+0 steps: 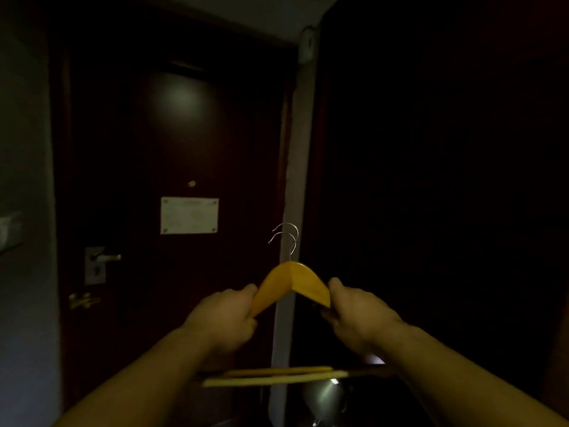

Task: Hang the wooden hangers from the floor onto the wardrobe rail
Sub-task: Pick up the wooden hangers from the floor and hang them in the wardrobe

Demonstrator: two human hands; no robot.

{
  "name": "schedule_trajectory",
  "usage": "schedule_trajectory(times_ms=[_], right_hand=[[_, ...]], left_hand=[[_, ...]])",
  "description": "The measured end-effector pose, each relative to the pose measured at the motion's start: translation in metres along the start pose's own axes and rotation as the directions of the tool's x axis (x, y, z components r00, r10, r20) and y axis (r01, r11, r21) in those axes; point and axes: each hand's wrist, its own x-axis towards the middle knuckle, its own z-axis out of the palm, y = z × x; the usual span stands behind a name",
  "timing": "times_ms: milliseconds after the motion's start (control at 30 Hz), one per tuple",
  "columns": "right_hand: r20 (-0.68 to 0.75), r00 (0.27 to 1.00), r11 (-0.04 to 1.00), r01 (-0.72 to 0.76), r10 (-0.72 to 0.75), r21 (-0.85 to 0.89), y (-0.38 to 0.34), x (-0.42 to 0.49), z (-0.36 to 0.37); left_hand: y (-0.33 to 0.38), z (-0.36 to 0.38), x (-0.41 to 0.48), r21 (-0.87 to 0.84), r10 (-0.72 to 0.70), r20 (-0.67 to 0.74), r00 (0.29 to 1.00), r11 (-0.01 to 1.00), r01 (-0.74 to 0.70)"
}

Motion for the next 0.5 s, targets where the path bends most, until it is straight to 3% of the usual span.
schedule_trajectory(times_ms=[233, 500], right_hand=[[-0.064, 0.989, 0.991, -0.136, 0.135, -0.013, 0.082, -0.091, -0.117], [-0.140, 0.931, 0.934, -0.349, 0.337, -0.072, 0.176, -0.236, -0.194]], left_hand=[[0.141, -0.043, 0.008, -0.025, 0.252, -0.031, 0.967, 0.967, -0.253], [0.315, -0.043, -0.036, -0.049, 0.490, -0.034, 0.871, 0.870, -0.491]])
